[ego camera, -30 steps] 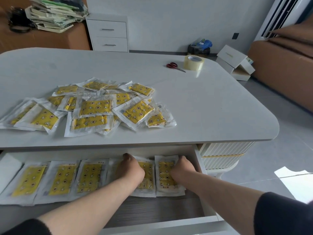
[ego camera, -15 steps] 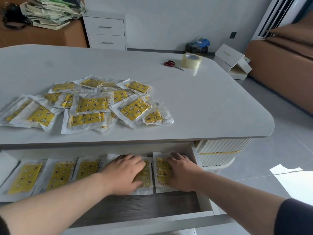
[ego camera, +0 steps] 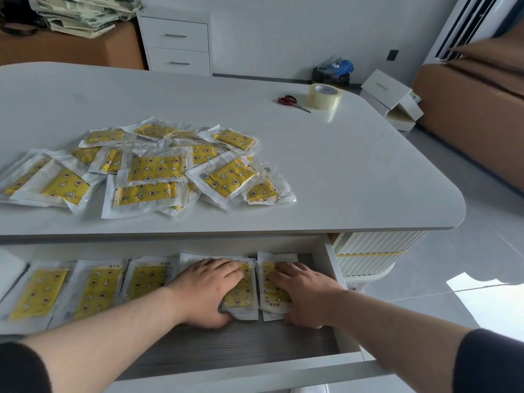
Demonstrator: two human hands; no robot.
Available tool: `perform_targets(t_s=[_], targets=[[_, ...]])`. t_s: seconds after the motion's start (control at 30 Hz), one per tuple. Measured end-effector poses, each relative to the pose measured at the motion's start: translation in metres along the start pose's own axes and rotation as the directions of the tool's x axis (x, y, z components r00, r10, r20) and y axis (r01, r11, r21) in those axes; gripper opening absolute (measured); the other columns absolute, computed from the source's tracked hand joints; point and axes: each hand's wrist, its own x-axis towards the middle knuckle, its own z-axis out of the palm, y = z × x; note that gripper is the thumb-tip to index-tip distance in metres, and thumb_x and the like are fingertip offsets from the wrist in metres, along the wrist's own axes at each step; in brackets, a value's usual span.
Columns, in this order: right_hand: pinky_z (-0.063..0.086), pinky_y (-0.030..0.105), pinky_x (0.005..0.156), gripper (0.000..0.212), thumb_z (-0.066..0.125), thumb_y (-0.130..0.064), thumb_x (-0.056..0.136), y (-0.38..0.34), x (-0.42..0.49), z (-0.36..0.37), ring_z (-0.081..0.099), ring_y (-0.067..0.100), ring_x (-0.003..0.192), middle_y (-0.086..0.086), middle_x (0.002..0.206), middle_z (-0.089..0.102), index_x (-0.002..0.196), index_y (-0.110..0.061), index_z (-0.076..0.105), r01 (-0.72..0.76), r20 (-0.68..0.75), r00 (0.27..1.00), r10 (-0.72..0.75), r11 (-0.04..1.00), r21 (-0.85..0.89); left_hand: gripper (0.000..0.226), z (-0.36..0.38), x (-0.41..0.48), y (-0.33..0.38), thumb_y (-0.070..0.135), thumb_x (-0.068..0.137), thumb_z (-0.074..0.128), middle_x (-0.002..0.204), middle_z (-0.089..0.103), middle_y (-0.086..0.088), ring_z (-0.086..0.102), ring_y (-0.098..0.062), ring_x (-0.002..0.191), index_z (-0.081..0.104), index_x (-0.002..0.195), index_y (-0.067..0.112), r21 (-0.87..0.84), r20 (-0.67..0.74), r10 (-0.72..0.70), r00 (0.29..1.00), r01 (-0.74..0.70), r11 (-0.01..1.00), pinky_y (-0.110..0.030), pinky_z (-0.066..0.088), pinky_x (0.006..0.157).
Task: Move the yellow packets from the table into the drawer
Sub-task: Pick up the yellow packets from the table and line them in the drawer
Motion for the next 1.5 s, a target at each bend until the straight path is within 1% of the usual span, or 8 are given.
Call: perform_targets(t_s=[0.27,0.4,0.57,0.67,0.83,1.2,1.4,1.5], targets=[[0.033,0.040,0.114,0.076,0.065,-0.045,0.080,-0.001,0.004,0.000,0.024,0.024,0.142,-0.005,0.153,0.024,0.146,-0.034,0.028,-0.019,-0.014,1.000,0.020,0.998,0.058,0.092,-0.001,-0.001,0.000,0.067,0.081,0.048,0.162,0.007,0.000,0.006,-0.017,0.148,0.013,0.153,0.021,-0.046,-0.037,-0.044,0.998,0.042,0.998,-0.031,-0.003,0.117],[0.026,0.036,0.117,0.089,0.067,-0.062,0.074,0.000,0.005,-0.005,0.023,0.020,0.144,-0.007,0.157,0.023,0.148,-0.032,0.029,-0.047,-0.047,0.997,0.054,0.991,0.127,0.106,-0.003,-0.003,-0.004,0.088,0.071,0.021,0.162,0.006,0.000,0.005,-0.016,0.148,0.014,0.153,0.021,-0.044,-0.055,-0.035,0.998,0.032,0.999,-0.027,-0.007,0.113],[0.028,0.035,0.117,0.081,0.065,-0.056,0.079,0.001,0.003,-0.004,0.025,0.021,0.142,-0.007,0.154,0.026,0.147,-0.030,0.030,-0.020,-0.034,0.999,0.023,0.996,0.091,0.115,-0.001,-0.003,-0.003,0.086,0.056,0.009,0.162,0.008,0.001,0.006,-0.017,0.148,0.015,0.153,0.024,-0.046,-0.066,-0.014,0.998,0.011,0.999,-0.029,-0.005,0.115],[0.026,0.035,0.118,0.072,0.059,-0.054,0.085,0.002,0.005,-0.001,0.025,0.022,0.143,-0.005,0.155,0.027,0.147,-0.029,0.033,-0.017,-0.035,0.999,0.021,0.994,0.111,0.100,0.002,0.001,-0.003,0.085,0.072,0.017,0.161,0.013,0.001,0.010,-0.017,0.148,0.021,0.152,0.025,-0.047,-0.083,0.002,0.997,-0.006,0.999,-0.026,-0.006,0.112],[0.018,0.029,0.118,0.058,0.055,-0.040,0.095,0.004,0.010,-0.002,0.026,0.020,0.144,-0.003,0.156,0.030,0.148,-0.025,0.037,-0.030,-0.054,0.998,0.038,0.989,0.147,0.064,0.006,0.004,-0.004,0.054,0.093,0.046,0.159,0.023,0.002,0.019,-0.017,0.147,0.034,0.148,0.025,-0.117,-0.153,-0.004,0.988,-0.014,0.993,-0.025,-0.003,0.112],[0.024,0.036,0.118,0.061,0.055,-0.038,0.094,0.005,0.016,0.004,0.024,0.024,0.142,-0.003,0.155,0.028,0.149,-0.027,0.032,-0.053,-0.041,0.997,0.060,0.988,0.143,0.057,0.009,0.007,-0.005,0.044,0.091,0.058,0.157,0.029,0.006,0.025,-0.014,0.145,0.043,0.143,0.027,-0.196,-0.192,-0.034,0.981,-0.005,0.981,-0.021,-0.001,0.109],[0.020,0.033,0.119,0.060,0.054,-0.034,0.096,0.005,0.017,0.004,0.021,0.022,0.144,-0.004,0.157,0.025,0.150,-0.029,0.031,-0.053,-0.048,0.997,0.061,0.988,0.148,0.056,0.003,0.009,-0.001,0.043,0.090,0.059,0.155,0.033,0.007,0.031,-0.015,0.142,0.046,0.142,0.026,-0.231,-0.202,-0.064,0.977,0.016,0.973,-0.024,0.014,0.115],[0.019,0.031,0.119,0.059,0.055,-0.032,0.095,0.005,0.018,0.005,0.023,0.022,0.144,-0.004,0.157,0.026,0.150,-0.028,0.032,-0.052,-0.053,0.997,0.061,0.984,0.169,0.055,0.005,0.010,-0.001,0.043,0.089,0.061,0.155,0.032,0.008,0.031,-0.014,0.142,0.048,0.141,0.026,-0.258,-0.202,-0.086,0.976,0.031,0.966,-0.021,0.012,0.113]])
